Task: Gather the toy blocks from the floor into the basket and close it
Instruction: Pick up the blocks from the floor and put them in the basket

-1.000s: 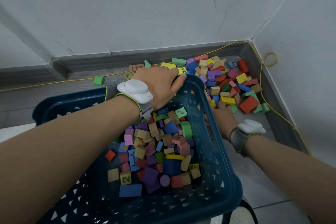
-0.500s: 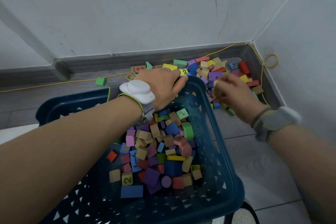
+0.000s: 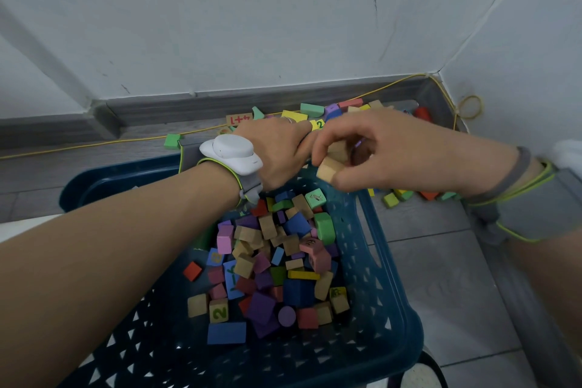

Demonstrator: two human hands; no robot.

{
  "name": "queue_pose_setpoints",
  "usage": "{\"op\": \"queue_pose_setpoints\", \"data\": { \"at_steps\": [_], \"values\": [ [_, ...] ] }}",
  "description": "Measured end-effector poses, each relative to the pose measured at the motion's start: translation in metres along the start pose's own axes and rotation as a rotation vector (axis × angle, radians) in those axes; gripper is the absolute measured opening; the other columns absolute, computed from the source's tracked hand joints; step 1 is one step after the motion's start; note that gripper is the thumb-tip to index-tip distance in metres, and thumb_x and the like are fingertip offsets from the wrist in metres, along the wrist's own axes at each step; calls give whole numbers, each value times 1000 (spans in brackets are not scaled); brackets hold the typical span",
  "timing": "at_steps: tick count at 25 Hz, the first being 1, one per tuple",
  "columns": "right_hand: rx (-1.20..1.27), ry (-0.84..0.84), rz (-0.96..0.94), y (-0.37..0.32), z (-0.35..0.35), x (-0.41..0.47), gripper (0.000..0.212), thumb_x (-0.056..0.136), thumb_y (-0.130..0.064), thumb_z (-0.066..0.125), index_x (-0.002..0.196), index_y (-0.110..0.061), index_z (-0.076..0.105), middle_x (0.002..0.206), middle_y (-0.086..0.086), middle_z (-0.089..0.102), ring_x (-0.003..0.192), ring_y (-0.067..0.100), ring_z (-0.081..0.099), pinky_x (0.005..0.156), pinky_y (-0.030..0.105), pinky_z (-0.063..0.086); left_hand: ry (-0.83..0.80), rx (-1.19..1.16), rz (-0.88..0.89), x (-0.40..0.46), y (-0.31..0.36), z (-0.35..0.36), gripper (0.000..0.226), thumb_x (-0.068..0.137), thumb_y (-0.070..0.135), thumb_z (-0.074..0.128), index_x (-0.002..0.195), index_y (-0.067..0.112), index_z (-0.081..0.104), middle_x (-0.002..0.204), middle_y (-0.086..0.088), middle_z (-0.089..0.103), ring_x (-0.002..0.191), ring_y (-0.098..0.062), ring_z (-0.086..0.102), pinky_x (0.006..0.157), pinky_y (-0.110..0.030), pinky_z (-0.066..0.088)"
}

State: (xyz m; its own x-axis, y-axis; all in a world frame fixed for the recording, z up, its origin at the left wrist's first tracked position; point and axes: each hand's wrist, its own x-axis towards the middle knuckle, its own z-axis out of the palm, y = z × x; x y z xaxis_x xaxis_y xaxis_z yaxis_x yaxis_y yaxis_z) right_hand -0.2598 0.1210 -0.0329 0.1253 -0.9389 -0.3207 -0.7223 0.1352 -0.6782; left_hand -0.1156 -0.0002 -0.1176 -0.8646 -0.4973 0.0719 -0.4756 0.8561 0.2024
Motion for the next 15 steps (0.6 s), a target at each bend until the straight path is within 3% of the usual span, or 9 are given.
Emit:
{"op": "queue_pose_setpoints", "data": {
  "at_steps": [2,3,4,6,8,9,10,12,15],
  "values": [
    [-22,-186,1,-4,6,-1,30,79,-30,73,105,-44,64,96,-24,61,82,-1,61,72,21,53,-91,-9,44,0,-2,-5,36,96,47,27,94,21,52,82,0,58,77,-25,54,64,-36,41],
    [-5,-183,-11,-2,6,0,29,82,-28,72,106,-42,65,102,-24,62,92,0,61,77,20,53,-116,-5,51,0,-2,-7,30,97,44,32,93,22,51,81,1,56,77,-25,53,63,-34,38],
    [65,-89,-33,2,7,3,23,84,-24,70,103,-37,67,103,-18,66,94,2,63,79,20,53,-112,-7,36,-1,-1,-7,27,98,43,34,93,22,51,80,2,54,76,-24,52,62,-32,34],
    [288,298,-13,20,3,13,9,86,-15,65,90,-24,68,86,-2,71,78,12,67,66,27,54,-47,-16,-11,0,-1,-5,36,102,45,28,93,23,55,77,3,53,73,-22,49,62,-30,33],
    [284,567,168,61,4,26,6,86,-13,62,90,-18,64,82,8,68,73,19,64,60,31,51,-22,-25,-22,-1,0,-2,41,103,47,23,91,23,55,76,3,54,72,-22,50,64,-31,37],
    [166,533,299,86,12,31,13,85,-16,63,98,-18,63,89,9,67,79,20,63,66,33,52,-25,-18,-15,-1,0,-1,40,103,47,23,89,24,53,75,3,53,72,-23,51,64,-31,39],
    [5,395,400,106,26,29,25,85,-19,64,110,-19,61,99,7,65,88,22,63,75,34,53,-26,-12,-5,-1,0,-1,39,103,47,23,88,24,50,74,3,52,72,-23,52,64,-32,41],
    [-165,135,432,140,66,26,44,85,-27,62,128,-25,51,119,11,57,106,33,59,90,41,52,-18,-15,-5,0,0,-1,36,103,47,23,84,26,46,72,4,52,70,-23,52,64,-33,42],
    [-260,73,441,165,110,25,49,94,-24,51,141,-25,38,140,18,35,131,44,35,107,55,36,-2,-12,-12,0,0,1,39,103,48,22,83,26,47,74,3,56,69,-22,52,64,-34,43]
  ]
}}
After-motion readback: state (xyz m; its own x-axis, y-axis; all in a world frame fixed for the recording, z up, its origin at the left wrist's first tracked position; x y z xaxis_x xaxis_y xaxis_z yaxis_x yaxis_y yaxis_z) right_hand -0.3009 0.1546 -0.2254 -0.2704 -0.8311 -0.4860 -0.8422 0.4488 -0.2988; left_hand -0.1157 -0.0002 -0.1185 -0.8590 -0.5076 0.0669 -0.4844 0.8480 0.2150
